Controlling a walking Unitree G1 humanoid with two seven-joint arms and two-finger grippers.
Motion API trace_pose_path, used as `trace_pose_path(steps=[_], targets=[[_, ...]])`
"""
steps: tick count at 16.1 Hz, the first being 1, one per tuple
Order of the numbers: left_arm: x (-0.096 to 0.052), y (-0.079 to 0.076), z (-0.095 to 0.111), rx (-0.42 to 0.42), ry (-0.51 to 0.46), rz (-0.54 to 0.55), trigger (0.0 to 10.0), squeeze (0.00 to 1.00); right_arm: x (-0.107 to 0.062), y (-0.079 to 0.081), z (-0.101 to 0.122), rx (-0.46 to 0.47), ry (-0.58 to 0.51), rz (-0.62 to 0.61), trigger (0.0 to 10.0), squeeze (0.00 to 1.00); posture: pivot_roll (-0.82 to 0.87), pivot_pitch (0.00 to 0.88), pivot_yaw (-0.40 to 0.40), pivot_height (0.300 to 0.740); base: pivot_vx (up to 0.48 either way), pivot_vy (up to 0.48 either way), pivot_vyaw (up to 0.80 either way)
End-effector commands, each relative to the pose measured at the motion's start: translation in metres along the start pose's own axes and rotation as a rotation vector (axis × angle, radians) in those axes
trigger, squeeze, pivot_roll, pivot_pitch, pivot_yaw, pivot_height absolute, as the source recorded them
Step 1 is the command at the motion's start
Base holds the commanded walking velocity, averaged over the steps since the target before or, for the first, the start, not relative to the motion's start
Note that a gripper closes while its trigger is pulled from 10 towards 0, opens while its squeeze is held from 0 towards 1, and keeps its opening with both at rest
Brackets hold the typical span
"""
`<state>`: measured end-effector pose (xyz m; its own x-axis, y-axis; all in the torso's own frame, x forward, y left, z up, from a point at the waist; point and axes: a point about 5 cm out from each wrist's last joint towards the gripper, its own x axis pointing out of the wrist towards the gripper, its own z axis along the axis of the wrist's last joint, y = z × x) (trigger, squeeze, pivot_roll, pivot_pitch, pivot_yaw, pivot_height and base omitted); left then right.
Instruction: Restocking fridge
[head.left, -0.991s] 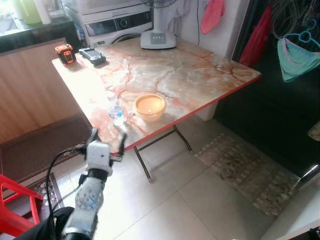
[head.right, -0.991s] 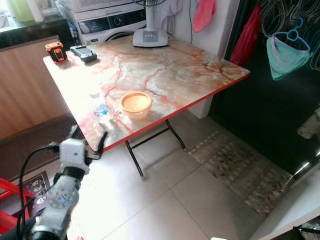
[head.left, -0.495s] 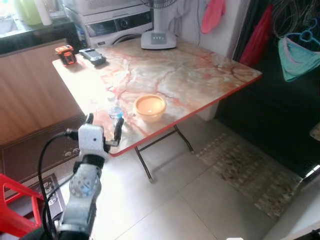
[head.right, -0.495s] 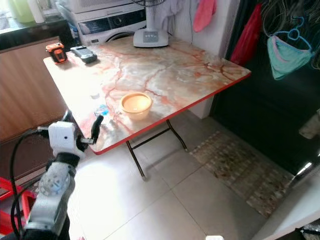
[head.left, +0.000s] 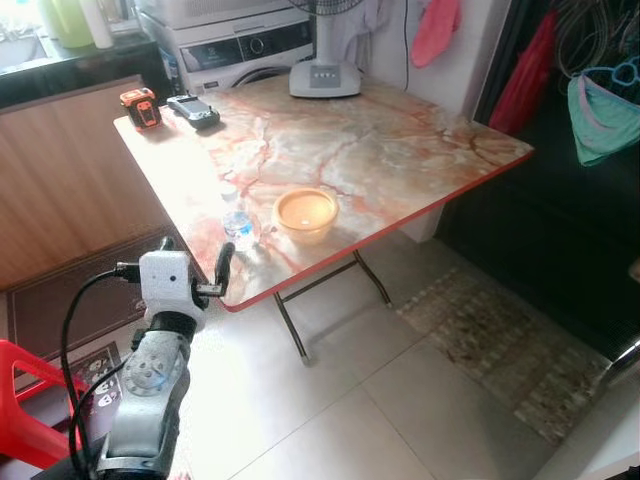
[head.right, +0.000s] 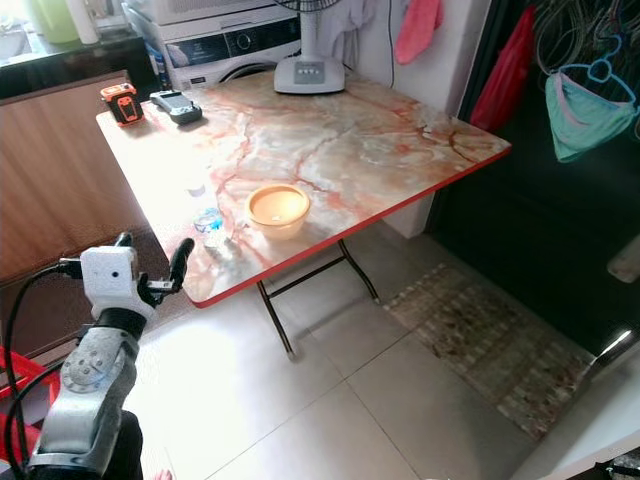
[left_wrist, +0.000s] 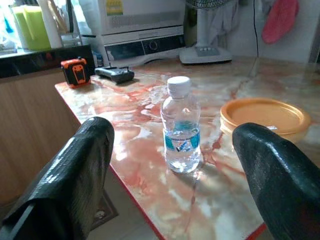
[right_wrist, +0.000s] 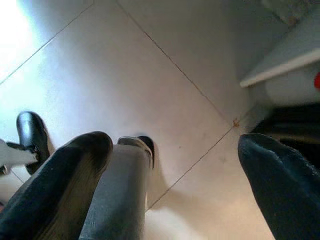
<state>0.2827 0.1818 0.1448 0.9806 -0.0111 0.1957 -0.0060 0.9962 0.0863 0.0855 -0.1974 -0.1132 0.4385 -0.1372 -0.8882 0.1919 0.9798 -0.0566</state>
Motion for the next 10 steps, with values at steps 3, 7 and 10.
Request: trace_pose_path(steps=[3,7,10], targets=[[0.009,0.015,0.018,0.086,-0.063,0.062,10.0,0.00,-0.009,0.004,-0.034,0.013,0.114,0.015,10.0,0.00,-0.01,0.000,0.051,0.740,0.000,0.000,0.00],[0.012,0.009,0.028,0.075,-0.078,0.035,10.0,0.00,-0.008,0.005,-0.032,-0.002,0.106,0.016,10.0,0.00,0.01,0.000,0.046,0.740,0.141,0.000,0.51],[0.015,0.007,0.032,0.058,-0.086,0.040,10.0,0.00,-0.008,0.005,-0.031,0.074,0.092,0.008,10.0,0.00,0.01,0.000,0.043,0.740,0.240,0.000,0.17]])
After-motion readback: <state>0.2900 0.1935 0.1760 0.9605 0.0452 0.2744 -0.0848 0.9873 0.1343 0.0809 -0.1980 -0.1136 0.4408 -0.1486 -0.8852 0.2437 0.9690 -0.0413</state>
